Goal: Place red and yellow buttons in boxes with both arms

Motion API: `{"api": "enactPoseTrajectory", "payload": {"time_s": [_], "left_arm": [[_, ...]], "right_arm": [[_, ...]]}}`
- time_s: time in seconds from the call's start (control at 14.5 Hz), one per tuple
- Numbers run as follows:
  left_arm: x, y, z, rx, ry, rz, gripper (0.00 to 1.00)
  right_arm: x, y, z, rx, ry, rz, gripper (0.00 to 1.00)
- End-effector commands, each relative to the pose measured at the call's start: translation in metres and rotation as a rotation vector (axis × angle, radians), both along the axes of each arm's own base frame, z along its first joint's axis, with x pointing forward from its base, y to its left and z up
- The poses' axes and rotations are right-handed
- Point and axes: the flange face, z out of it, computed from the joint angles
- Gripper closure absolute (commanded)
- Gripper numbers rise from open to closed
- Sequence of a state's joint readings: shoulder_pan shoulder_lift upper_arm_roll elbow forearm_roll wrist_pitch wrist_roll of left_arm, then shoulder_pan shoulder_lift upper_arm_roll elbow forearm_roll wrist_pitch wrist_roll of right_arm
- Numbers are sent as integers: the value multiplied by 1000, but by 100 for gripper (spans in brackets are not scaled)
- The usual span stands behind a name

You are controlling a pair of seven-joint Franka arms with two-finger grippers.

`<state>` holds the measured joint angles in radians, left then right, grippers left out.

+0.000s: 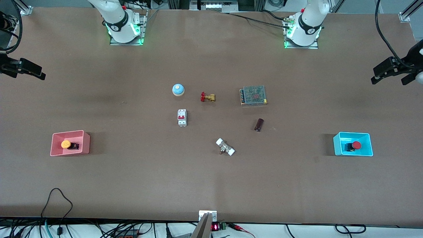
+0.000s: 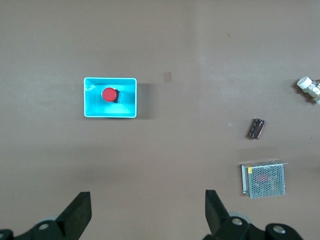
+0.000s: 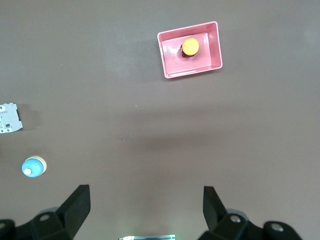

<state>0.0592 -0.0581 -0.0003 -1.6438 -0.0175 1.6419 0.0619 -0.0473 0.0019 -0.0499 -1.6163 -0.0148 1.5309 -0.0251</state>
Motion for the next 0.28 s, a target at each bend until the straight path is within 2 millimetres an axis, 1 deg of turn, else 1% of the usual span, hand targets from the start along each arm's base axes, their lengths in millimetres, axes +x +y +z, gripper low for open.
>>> {"api": "enactPoseTrajectory", "payload": {"time_s": [0.0, 0.21], "left_arm": [[0, 1, 8, 10, 15, 9, 0], [-2, -2, 14, 9, 11, 5, 0]], "right_arm": [[-10, -4, 2, -7, 10, 17, 0], [-11, -4, 2, -6, 17, 16, 0]]}}
